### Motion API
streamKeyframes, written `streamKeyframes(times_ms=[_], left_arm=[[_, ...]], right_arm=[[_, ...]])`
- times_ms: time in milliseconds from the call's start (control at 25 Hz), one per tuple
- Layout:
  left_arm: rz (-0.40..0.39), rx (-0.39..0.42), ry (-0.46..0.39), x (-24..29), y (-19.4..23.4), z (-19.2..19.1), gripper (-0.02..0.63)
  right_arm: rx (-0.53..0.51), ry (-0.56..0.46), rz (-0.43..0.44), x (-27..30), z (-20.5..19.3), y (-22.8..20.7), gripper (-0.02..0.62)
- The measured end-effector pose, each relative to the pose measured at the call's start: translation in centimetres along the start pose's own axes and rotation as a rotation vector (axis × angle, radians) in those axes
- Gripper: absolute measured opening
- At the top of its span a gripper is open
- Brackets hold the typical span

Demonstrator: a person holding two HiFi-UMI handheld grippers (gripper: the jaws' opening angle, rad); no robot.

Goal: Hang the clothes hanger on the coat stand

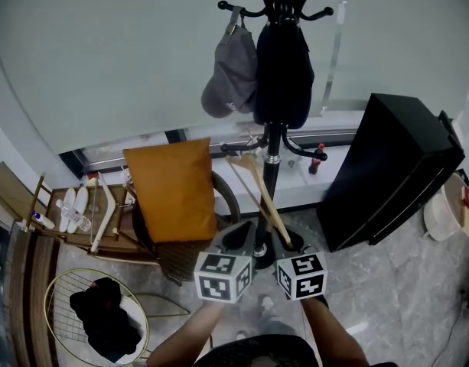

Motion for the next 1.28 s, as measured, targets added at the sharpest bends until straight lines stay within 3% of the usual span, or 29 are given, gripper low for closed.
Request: streamKeyframes(times_ms=[1280], left_arm=[[0.015,-0.006,0.040,0.4,0.1,-1.3,0.005]], right_arm=[[-0.025,0.083,-0.039,1.7,-3.1,-0.2,0.035]])
Point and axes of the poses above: the fingertips, and each gripper's own axes: x forward along the fingers, y to its left, z out of its top, the point moved 9 cm from there along -x, backward along the fingers, and after that the axes turned 14 degrees about -x, right-handed, at the moved point
